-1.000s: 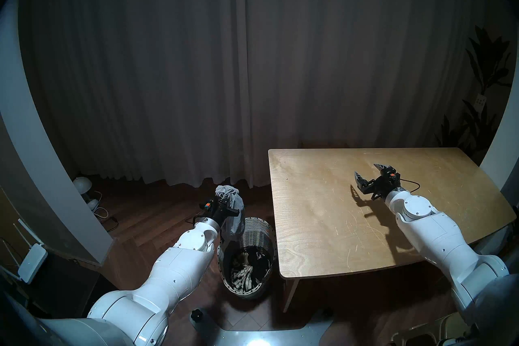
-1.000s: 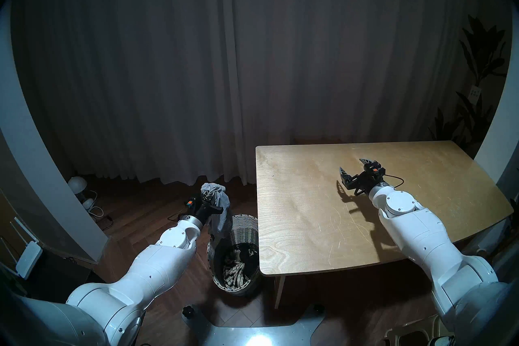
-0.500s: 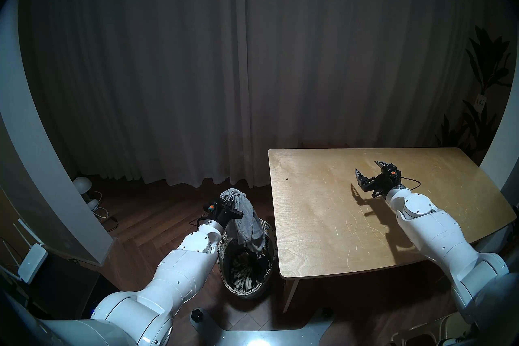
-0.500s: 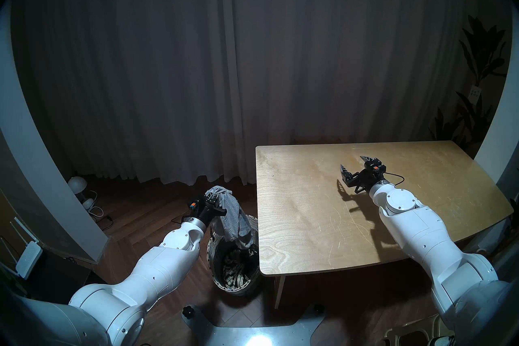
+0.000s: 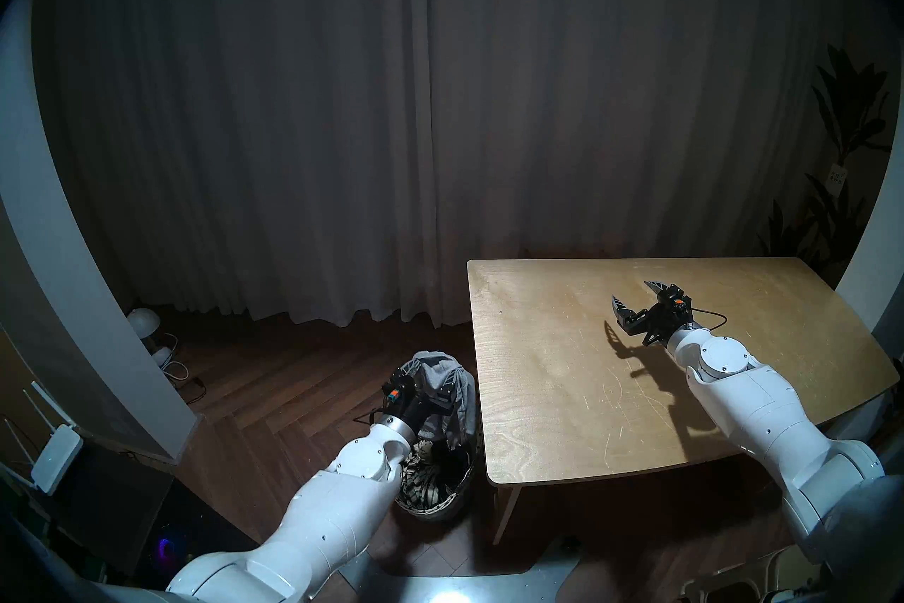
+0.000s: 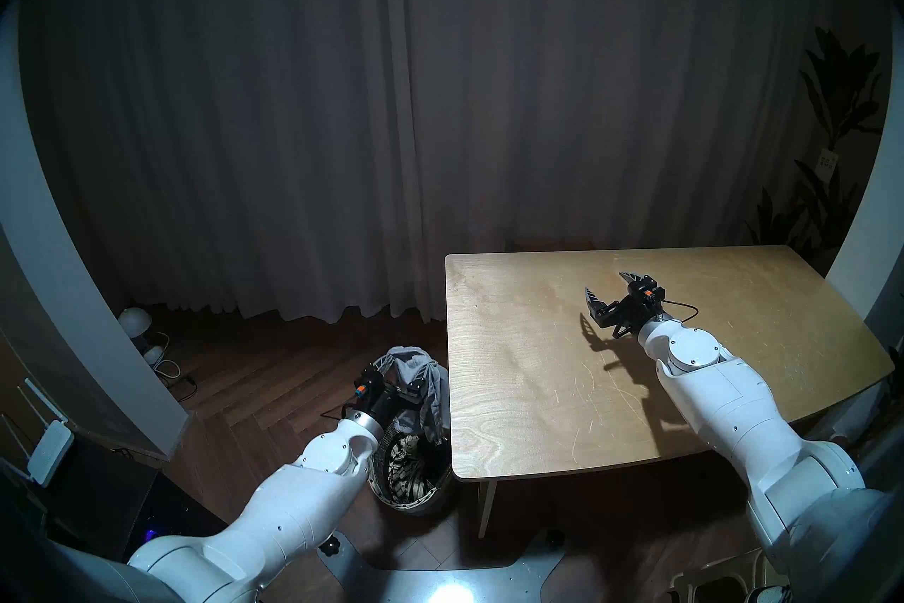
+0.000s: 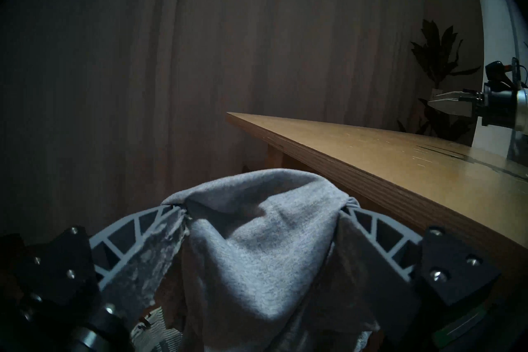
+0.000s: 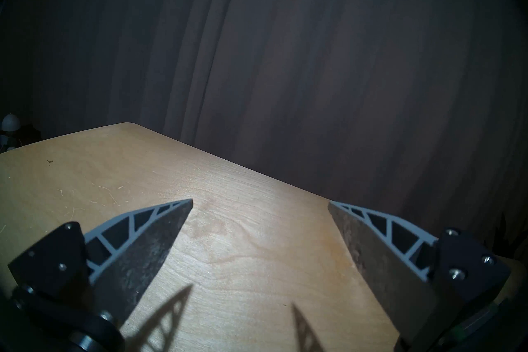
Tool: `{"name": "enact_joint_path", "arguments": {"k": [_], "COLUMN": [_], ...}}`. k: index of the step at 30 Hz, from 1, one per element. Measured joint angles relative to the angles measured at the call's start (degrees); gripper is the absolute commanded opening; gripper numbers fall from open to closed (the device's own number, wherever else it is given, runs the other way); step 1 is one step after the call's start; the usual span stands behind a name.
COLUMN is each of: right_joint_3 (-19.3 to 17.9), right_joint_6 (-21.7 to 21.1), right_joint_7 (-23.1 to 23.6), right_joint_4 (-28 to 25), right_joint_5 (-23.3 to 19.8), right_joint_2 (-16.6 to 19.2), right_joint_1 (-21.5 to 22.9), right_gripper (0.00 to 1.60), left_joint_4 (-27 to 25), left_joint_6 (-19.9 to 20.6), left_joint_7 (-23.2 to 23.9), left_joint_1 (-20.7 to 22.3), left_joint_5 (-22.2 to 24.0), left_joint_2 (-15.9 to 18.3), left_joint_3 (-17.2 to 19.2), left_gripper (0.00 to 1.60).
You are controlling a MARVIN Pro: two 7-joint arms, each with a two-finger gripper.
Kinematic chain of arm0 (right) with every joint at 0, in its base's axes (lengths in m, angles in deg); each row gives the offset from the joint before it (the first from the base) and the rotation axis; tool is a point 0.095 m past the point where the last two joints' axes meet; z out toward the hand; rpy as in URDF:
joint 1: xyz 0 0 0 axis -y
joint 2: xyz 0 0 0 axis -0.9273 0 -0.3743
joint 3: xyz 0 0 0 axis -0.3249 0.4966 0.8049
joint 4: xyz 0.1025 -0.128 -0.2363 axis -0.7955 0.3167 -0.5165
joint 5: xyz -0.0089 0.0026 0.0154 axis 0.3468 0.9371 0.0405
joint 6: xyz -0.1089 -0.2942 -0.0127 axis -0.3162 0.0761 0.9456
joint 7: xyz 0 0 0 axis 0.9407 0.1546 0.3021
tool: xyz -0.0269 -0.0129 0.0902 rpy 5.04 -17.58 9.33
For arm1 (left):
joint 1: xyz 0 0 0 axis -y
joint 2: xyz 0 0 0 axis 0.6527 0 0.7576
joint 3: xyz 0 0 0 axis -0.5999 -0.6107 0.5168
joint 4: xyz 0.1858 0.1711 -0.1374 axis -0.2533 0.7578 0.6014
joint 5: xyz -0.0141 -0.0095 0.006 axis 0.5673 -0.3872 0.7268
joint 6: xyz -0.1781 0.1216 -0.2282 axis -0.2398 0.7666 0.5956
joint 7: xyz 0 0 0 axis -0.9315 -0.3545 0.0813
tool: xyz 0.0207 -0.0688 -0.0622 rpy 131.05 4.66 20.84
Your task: Toss clothes into the laundry hamper
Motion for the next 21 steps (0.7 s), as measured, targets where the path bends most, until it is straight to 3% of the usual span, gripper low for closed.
{"name": "enact_joint_path", "arguments": {"k": [1, 14, 21], "right_joint_3": [0.00, -0.56, -0.79], "right_joint_6": [0.01, 0.22, 0.96], "right_joint_7": [0.03, 0.94, 1.29], "right_joint_4": [0.00, -0.18, -0.93], "right_joint_5": [0.02, -0.27, -0.31], "right_joint_2": [-0.02, -0.26, 0.46], "right_joint_1": [0.02, 0.10, 0.00], "right_gripper": [1.60, 1.60, 1.60], "left_joint_4": [-0.11, 0.11, 3.14], "left_joint_6": [0.05, 4.93, 8.30], "left_joint_7": [-0.18, -1.83, 3.79], "left_joint_1": [-0.12, 3.76, 7.75], "left_joint_5": [-0.12, -4.54, -11.76], "left_joint_2": [0.08, 4.53, 8.04], "left_joint_3": [-0.01, 2.72, -2.02], "left_gripper": [0.00, 0.00, 0.00]}}
